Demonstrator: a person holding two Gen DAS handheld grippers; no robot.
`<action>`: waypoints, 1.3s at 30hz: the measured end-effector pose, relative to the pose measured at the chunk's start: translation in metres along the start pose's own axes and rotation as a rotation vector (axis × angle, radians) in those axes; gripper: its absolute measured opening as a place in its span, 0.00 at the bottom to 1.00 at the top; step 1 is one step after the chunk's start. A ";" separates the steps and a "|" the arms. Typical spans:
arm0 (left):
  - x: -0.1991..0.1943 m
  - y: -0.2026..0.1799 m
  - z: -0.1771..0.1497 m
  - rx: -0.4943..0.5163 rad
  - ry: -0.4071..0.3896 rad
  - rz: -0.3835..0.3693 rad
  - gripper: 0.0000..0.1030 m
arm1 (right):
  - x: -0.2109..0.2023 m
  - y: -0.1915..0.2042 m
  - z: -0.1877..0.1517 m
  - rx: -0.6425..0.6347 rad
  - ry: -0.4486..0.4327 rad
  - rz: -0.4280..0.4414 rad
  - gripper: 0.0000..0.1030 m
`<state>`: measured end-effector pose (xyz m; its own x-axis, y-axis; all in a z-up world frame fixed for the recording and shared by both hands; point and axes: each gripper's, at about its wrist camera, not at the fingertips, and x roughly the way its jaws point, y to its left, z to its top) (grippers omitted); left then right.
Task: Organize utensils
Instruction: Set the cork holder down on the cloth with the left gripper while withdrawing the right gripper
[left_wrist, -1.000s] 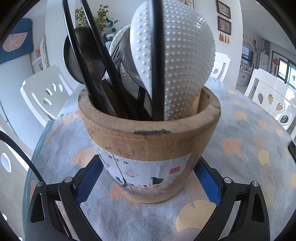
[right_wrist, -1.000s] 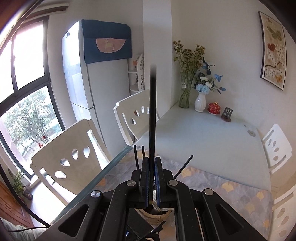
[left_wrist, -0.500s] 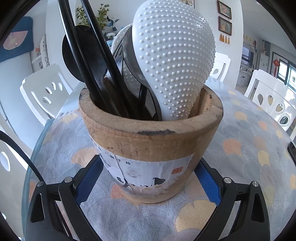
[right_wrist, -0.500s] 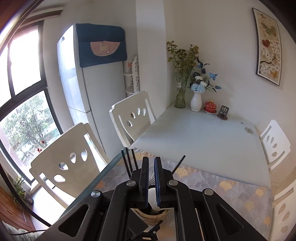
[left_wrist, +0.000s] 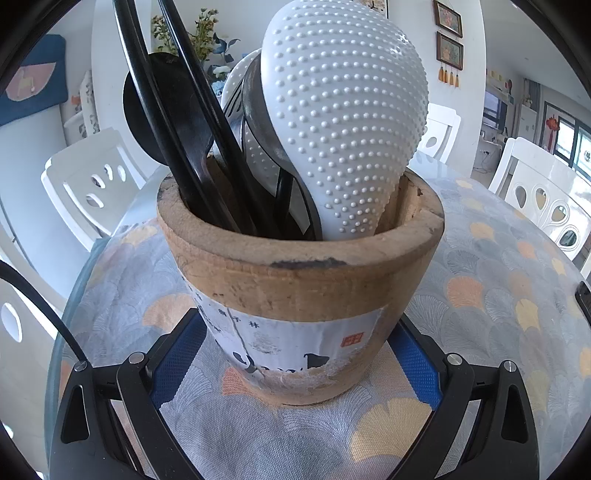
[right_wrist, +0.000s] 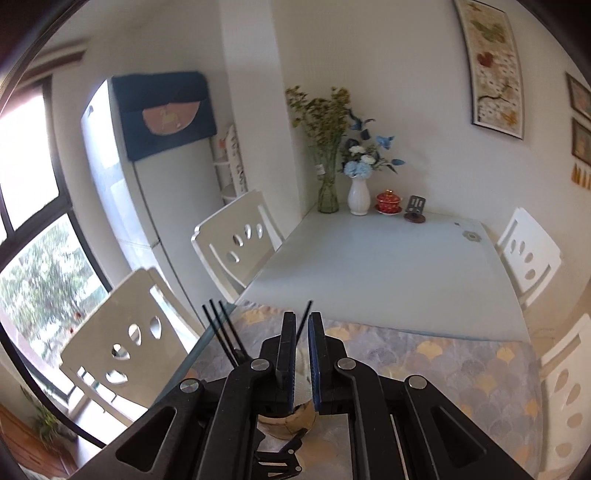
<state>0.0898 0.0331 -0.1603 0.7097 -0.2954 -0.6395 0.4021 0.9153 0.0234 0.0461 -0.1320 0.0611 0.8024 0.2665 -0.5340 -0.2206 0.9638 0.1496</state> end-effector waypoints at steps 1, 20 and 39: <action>0.000 0.000 0.000 0.000 0.000 0.001 0.95 | -0.003 -0.004 0.001 0.013 -0.007 -0.002 0.06; 0.003 -0.011 0.001 0.030 0.014 0.045 0.95 | -0.077 -0.096 -0.006 0.374 -0.182 0.053 0.26; -0.056 -0.037 -0.043 -0.028 0.149 0.043 0.95 | -0.020 -0.097 -0.096 0.518 0.106 -0.089 0.38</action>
<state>0.0106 0.0276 -0.1587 0.6316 -0.2137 -0.7453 0.3551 0.9343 0.0331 -0.0018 -0.2310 -0.0230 0.7394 0.2085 -0.6402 0.1695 0.8626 0.4767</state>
